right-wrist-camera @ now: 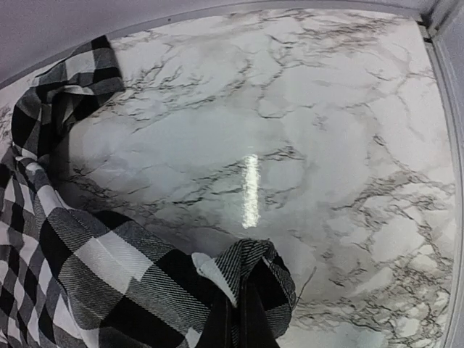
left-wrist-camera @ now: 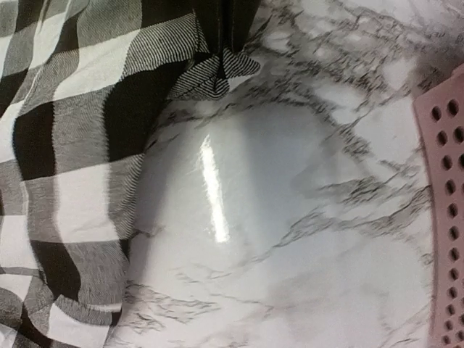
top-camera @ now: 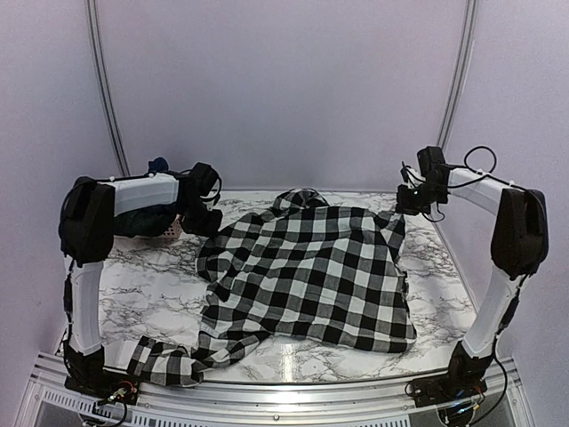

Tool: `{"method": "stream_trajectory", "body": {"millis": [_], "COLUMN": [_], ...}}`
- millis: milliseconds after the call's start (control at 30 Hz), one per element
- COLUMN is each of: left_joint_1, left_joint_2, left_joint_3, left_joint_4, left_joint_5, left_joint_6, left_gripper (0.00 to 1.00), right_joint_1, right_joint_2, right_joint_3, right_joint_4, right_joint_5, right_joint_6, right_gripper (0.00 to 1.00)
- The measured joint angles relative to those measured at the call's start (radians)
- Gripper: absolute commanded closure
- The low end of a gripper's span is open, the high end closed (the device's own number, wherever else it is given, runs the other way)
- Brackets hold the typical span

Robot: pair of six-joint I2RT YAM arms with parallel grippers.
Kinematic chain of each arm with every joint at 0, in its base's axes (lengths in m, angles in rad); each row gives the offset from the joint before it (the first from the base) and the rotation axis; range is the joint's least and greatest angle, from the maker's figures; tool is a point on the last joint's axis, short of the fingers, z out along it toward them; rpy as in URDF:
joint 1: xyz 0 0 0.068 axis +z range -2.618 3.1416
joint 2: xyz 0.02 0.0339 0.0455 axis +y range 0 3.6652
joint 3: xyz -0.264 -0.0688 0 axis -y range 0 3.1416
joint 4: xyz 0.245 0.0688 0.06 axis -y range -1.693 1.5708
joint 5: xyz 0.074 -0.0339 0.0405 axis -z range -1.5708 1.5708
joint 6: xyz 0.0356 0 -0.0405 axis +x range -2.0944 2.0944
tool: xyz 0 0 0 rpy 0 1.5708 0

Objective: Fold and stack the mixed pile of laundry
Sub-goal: Smooth out the crumpled shirt at the center of the board.

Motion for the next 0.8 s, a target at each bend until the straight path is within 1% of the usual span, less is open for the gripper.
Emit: {"method": "stream_trajectory", "body": {"millis": [100,200,267,433,600,633,667,700,733,800], "left_joint_1": [0.016,0.018,0.01,0.004,-0.018,-0.023,-0.029,-0.032,-0.034,-0.034], "left_joint_2": [-0.116,-0.199,-0.241,-0.319,-0.362,-0.369,-0.374,-0.382,-0.392,-0.431], "left_joint_3": [-0.13,-0.238,-0.314,-0.494,-0.592,-0.602,-0.607,-0.61,-0.613,-0.616], "left_joint_4": [0.017,0.029,0.043,0.051,0.037,0.023,0.01,-0.003,-0.008,-0.004], "left_joint_5": [-0.056,-0.069,-0.07,-0.059,-0.053,-0.052,-0.05,-0.046,-0.045,-0.04], "left_joint_6": [-0.027,-0.049,-0.06,-0.082,-0.076,-0.07,-0.066,-0.061,-0.058,-0.055], "left_gripper": [1.0,1.0,1.0,1.0,0.99,0.78,0.63,0.53,0.49,0.45], "right_joint_1": [-0.053,-0.09,-0.103,-0.093,-0.036,-0.019,-0.005,0.005,0.015,0.024], "right_joint_2": [-0.044,-0.052,-0.048,-0.032,0.007,0.013,0.016,0.016,0.013,0.002], "right_joint_3": [-0.092,-0.187,-0.219,-0.231,-0.217,-0.216,-0.217,-0.218,-0.223,-0.239], "right_joint_4": [0.006,0.002,-0.003,-0.005,-0.02,-0.027,-0.038,-0.047,-0.05,-0.055], "right_joint_5": [0.012,0.003,-0.016,-0.104,-0.148,-0.149,-0.15,-0.151,-0.153,-0.158], "right_joint_6": [-0.006,-0.009,-0.011,-0.023,-0.054,-0.061,-0.067,-0.071,-0.076,-0.079], "right_gripper": [1.0,1.0,1.0,1.0,1.0,1.0,1.0,1.0,1.0,1.0]}}
